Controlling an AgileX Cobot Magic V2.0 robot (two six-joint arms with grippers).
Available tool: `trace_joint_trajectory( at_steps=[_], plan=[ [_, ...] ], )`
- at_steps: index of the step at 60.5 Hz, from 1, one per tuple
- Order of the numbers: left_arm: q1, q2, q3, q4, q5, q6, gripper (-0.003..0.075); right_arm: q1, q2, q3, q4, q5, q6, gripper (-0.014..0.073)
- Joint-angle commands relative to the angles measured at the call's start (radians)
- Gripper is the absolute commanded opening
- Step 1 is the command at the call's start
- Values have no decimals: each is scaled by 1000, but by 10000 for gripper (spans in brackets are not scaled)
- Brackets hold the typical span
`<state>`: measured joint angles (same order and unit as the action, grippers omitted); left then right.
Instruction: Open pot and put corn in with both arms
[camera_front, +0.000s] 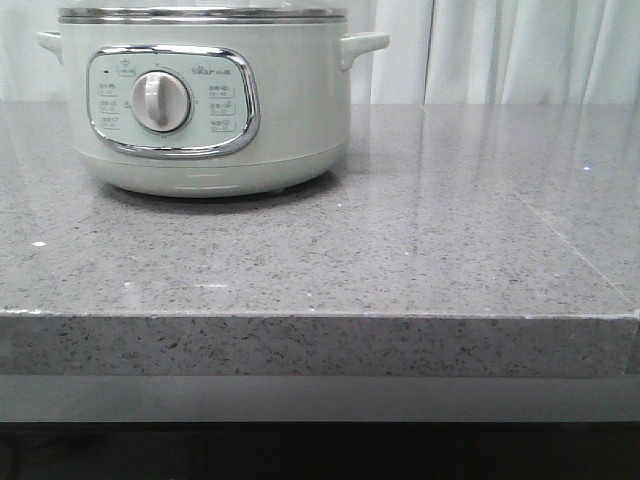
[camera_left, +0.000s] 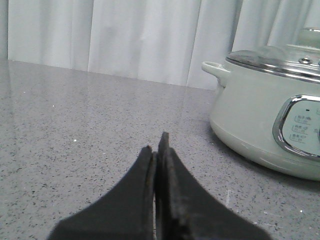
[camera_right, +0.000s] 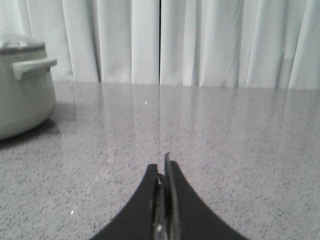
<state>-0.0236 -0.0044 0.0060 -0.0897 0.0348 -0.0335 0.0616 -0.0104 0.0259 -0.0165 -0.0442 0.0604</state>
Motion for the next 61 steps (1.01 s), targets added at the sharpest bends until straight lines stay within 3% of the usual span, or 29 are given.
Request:
trace_joint_trajectory(
  at_steps=[1,15,28,61],
  plan=[
    [3,-19,6,1,-89,-8,-20,-14,-23,1,-42,-94,35,-67],
    [3,-19,6,1,-89,-8,-20,-16,-23,1,-35,-41,34,-67],
    [3,-19,6,1,-89,-8,-20,-88,-23,1,6,-37,34,-67],
    [3,-19,6,1,-89,-8,-20,-89,-23,1,6,13,29,-67]
  ],
)
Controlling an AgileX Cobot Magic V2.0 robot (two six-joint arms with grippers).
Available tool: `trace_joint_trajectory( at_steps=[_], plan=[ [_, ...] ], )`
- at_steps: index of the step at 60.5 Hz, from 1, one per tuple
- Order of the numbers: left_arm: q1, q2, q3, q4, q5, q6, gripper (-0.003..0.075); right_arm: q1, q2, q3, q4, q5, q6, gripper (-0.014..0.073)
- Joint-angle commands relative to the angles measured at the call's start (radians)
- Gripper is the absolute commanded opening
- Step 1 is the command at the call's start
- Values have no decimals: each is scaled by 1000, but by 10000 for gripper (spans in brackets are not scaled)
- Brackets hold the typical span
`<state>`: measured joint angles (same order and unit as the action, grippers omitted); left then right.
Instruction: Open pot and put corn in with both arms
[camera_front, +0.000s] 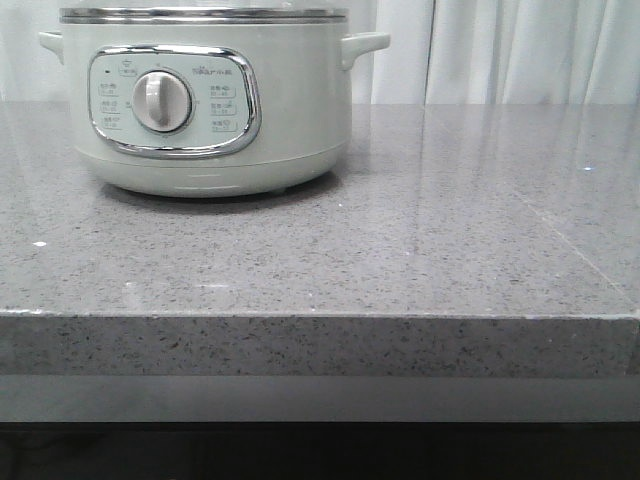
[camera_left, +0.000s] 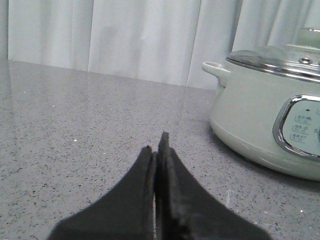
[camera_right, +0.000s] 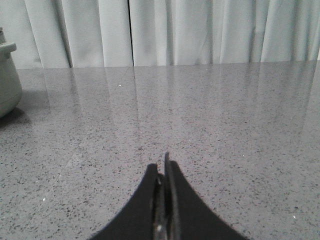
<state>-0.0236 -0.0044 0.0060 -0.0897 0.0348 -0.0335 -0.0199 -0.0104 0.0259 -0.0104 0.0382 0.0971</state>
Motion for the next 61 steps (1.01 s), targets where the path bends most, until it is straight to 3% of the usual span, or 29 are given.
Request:
trace_joint_trajectory(
  at_steps=[1,61],
  plan=[
    [3,-19,6,1,-89,-8,-20,-7,-23,1,0,-70,-8,-67],
    [3,-19,6,1,-89,-8,-20,15,-23,1,0,-69,-8,-67]
  ],
)
